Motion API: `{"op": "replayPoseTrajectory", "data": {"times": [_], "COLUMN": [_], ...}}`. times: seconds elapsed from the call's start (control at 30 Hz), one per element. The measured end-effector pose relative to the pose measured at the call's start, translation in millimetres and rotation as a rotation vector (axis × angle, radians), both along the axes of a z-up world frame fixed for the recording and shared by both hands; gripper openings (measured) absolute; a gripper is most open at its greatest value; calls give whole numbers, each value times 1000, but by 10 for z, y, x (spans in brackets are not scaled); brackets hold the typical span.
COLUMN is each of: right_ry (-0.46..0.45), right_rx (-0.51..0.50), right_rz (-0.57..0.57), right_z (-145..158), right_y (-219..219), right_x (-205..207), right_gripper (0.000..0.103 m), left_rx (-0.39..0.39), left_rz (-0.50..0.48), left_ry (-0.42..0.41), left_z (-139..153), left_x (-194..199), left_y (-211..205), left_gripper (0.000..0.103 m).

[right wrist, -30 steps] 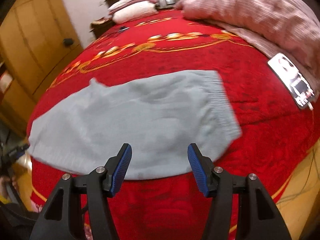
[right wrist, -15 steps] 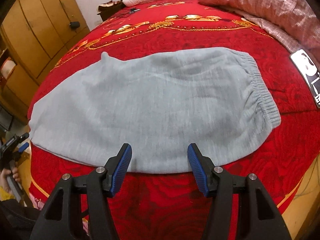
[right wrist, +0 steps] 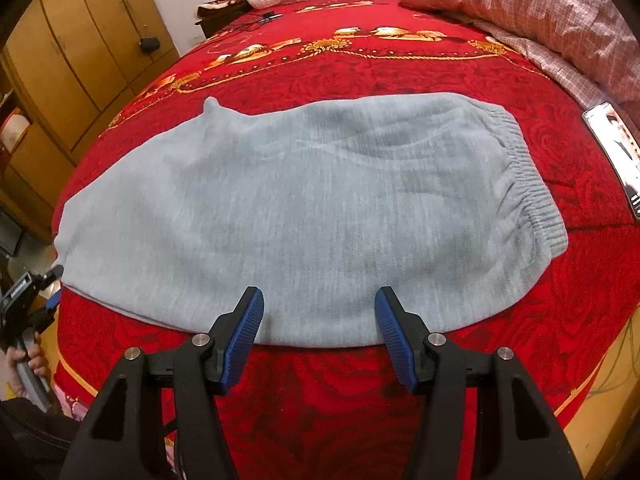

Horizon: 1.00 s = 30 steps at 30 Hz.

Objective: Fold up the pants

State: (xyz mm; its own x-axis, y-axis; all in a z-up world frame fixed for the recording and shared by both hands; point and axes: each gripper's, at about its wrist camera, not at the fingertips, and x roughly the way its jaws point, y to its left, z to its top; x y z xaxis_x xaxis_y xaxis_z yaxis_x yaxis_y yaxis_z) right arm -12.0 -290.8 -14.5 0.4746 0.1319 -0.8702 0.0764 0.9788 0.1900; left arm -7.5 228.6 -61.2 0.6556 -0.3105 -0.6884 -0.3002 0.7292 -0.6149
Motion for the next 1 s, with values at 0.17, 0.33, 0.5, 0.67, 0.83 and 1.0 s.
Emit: {"op": "replayPoseTrajectory", "data": {"times": [0.17, 0.33, 0.5, 0.67, 0.83, 1.0], "right_ry": [3, 6, 0, -19, -39, -31], "right_rx": [-5, -11, -22, 9, 14, 29], "right_rz": [2, 1, 19, 65, 123, 159], "right_z": [-10, -18, 7, 75, 99, 68], "right_y": [12, 18, 64, 191, 384, 499], "right_x": [-1, 7, 43, 176, 252, 313], "right_gripper": [59, 59, 59, 59, 59, 59], "left_rx": [-69, -51, 7, 142, 244, 298], "left_rz": [84, 107, 118, 68, -15, -163], "left_ry": [-50, -59, -88, -146, -234, -327], "left_z": [-77, -95, 12, 319, 688, 1021], "left_x": [132, 223, 129, 87, 73, 110], "left_y": [146, 188, 215, 66, -219, -650], "left_gripper": [60, 35, 12, 8, 7, 7]}}
